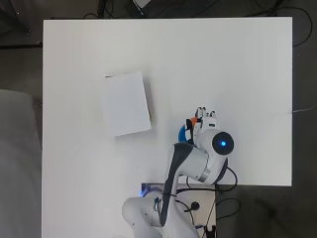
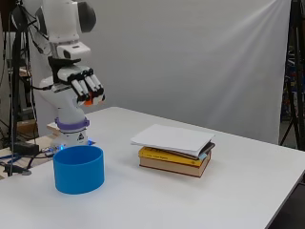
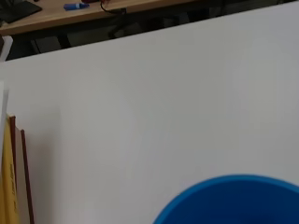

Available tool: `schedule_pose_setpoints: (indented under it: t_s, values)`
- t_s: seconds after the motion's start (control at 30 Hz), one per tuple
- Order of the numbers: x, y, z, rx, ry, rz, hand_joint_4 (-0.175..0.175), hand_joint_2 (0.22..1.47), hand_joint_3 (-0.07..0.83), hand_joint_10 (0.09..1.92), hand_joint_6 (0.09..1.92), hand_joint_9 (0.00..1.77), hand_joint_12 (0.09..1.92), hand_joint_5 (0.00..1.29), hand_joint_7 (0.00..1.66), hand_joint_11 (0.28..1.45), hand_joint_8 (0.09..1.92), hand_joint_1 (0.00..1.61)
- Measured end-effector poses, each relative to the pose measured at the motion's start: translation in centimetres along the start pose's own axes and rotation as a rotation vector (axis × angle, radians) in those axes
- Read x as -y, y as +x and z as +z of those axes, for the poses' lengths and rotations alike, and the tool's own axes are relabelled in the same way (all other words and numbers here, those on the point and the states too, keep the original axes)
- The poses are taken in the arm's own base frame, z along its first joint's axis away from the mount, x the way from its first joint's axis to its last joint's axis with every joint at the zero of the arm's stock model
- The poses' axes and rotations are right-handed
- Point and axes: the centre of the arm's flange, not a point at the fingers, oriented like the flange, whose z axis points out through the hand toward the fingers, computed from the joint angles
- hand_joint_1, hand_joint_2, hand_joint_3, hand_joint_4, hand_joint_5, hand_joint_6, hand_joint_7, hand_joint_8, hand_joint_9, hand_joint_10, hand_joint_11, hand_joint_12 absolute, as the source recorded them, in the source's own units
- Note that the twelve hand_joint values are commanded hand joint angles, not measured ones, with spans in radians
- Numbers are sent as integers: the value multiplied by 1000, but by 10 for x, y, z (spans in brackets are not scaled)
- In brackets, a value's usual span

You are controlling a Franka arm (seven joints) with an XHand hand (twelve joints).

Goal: Teleoperate dual arm-hand system to pick and place objects

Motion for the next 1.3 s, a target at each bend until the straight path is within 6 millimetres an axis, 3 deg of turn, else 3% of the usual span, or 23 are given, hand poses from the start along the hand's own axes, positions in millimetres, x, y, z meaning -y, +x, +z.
schedule_pose_setpoints:
  t_s: [0.1, 0.2, 0.27, 0.4, 0.53, 0.63, 0.67, 0.7, 0.73, 0.8, 0.87, 0.97, 1.07, 1.17, 1.3]
  values:
    - [-7, -17, 32, 28, 43, 48, -166, 1246, -1, 1795, 1386, 1046, 1743, 605, 886, 728, 1387, 1192]
    - [-14, -27, 58, 53, 65, 74, -175, 1247, -1, 1821, 1360, 1069, 1767, 610, 881, 753, 1414, 1195]
    - [-15, -29, 65, 64, 74, 77, -175, 1253, 1, 1803, 1386, 1046, 1754, 590, 875, 742, 1408, 1191]
    - [-22, -32, 75, 89, 123, 89, -175, 1292, 1, 1610, 1513, 912, 1522, 498, 826, 616, 1433, 1165]
    - [-32, -38, 113, 173, 230, 127, -162, 1298, 0, 1456, 1524, 871, 1287, 492, 815, 570, 1437, 1156]
    - [-31, -44, 131, 217, 283, 152, -132, 1309, 0, 1384, 1559, 834, 1180, 480, 791, 560, 1450, 1137]
    - [-30, -46, 132, 219, 289, 156, -72, 1276, -6, 1032, 1175, 759, 844, 399, 677, 551, 1050, 981]
    - [-29, -47, 132, 217, 290, 158, -39, 1224, -11, 639, 727, 583, 508, 280, 466, 508, 624, 810]
    - [-28, -47, 130, 215, 288, 160, -30, 1147, -13, 352, 394, 406, 275, 159, 264, 458, 331, 600]
    - [-26, -44, 128, 220, 284, 168, -28, 1009, -12, 92, 95, 230, 87, 40, 67, 405, 87, 212]
    - [-28, -40, 131, 228, 300, 178, -18, 973, -6, 87, 87, 198, 87, 11, 30, 399, 87, 80]
    - [-36, -32, 137, 252, 315, 192, 15, 1011, 1, 87, 87, 276, 87, 136, 132, 425, 87, 126]
    - [-38, -17, 140, 222, 315, 184, 24, 1020, 1, 87, 87, 305, 87, 159, 176, 428, 87, 162]
    - [-32, 4, 127, 167, 294, 176, 42, 1014, -2, 87, 87, 314, 87, 156, 201, 423, 87, 177]
    - [-14, 27, 95, 133, 236, 136, 61, 1012, -2, 87, 87, 320, 87, 186, 222, 415, 87, 187]
